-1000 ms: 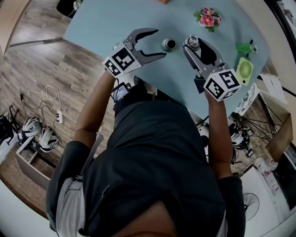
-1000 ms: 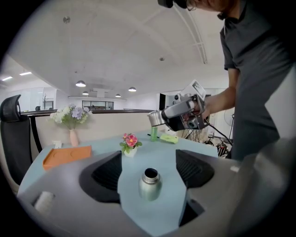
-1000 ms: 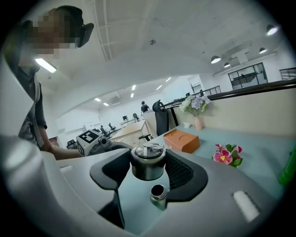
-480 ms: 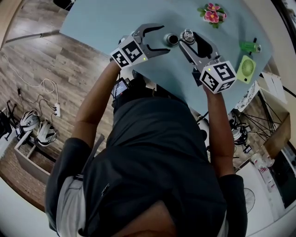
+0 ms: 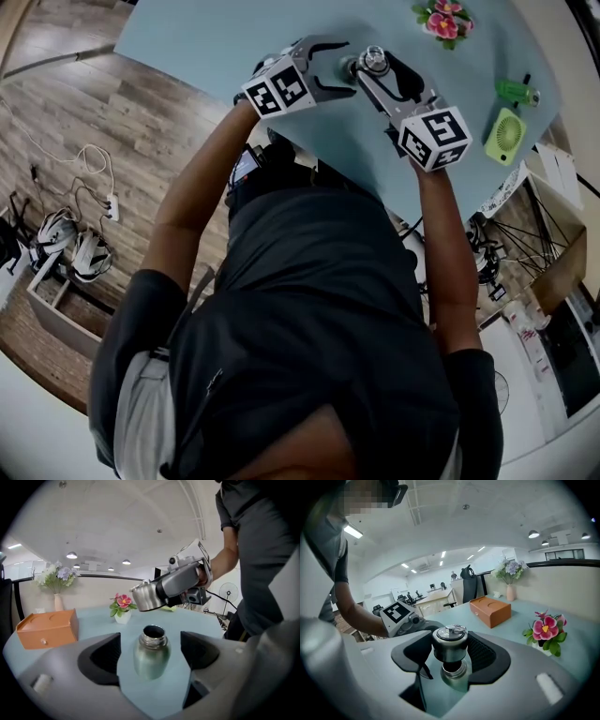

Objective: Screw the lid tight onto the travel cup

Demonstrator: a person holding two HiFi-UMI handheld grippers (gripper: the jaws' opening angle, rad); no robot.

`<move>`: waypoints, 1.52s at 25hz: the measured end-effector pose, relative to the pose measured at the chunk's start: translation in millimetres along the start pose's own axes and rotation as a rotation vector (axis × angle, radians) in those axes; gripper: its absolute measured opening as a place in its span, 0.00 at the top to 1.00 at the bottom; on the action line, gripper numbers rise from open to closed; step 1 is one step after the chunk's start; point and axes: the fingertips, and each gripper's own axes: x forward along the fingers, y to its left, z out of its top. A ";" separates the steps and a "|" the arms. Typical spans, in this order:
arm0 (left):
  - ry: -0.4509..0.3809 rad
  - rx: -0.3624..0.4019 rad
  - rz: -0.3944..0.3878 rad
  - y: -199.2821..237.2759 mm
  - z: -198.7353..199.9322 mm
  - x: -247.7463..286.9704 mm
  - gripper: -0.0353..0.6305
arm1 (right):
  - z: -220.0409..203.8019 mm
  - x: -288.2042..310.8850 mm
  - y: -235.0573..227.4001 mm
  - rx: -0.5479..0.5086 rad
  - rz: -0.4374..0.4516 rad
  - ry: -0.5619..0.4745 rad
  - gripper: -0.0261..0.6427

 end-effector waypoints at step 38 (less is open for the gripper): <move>0.009 0.031 0.038 1.4 -48.2 60.6 0.30 | -56.0 21.3 3.4 -0.270 -0.024 0.131 0.61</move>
